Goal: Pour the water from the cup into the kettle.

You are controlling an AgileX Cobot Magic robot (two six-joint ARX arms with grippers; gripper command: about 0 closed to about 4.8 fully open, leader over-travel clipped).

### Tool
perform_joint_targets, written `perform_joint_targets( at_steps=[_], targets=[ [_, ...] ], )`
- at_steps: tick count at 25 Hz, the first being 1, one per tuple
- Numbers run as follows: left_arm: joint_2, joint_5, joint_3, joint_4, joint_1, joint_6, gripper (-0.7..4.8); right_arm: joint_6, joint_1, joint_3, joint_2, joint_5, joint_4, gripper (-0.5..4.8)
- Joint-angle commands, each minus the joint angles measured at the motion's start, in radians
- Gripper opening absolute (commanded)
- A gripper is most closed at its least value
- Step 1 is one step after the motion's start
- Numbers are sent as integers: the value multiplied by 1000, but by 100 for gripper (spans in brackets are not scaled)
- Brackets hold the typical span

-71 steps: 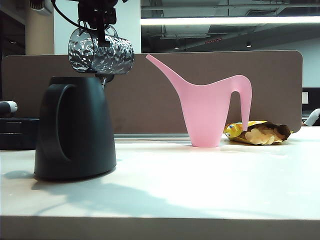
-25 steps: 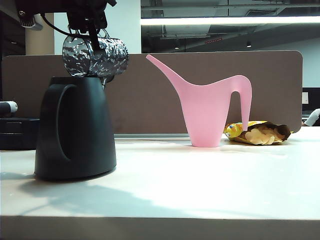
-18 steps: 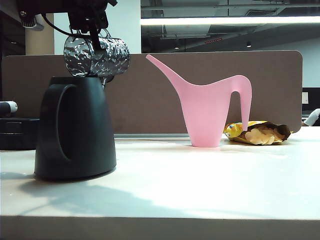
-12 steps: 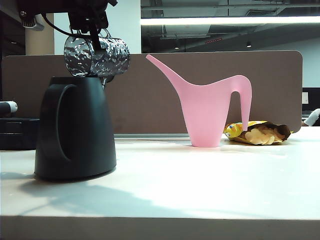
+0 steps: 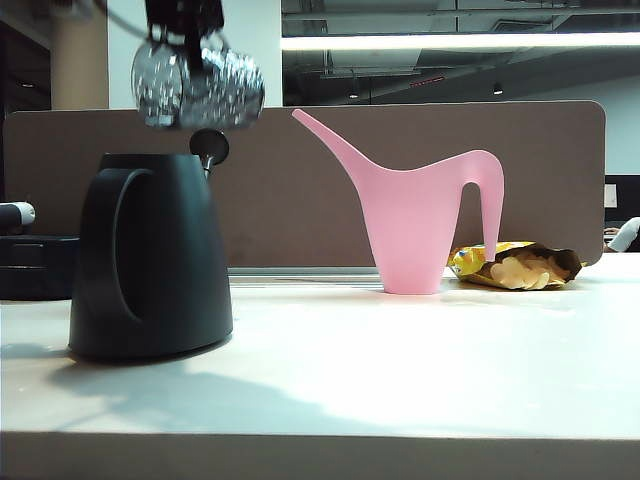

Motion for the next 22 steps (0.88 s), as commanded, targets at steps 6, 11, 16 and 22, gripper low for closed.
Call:
perform_joint_targets(
  at_steps=[6, 11, 16, 22],
  targets=[
    [1, 0, 1, 15, 0, 1, -5, 304, -26, 5, -154, 8, -37, -5],
    [1, -1, 1, 16, 0, 1, -5, 549, -80, 5, -246, 1, -116, -5],
    [1, -2, 1, 16, 0, 1, -5, 955, -225, 5, -378, -131, -311, -5],
    [1, -1, 1, 16, 0, -4, -5, 1245, -400, 3, -444, -311, -429, -5]
  ],
)
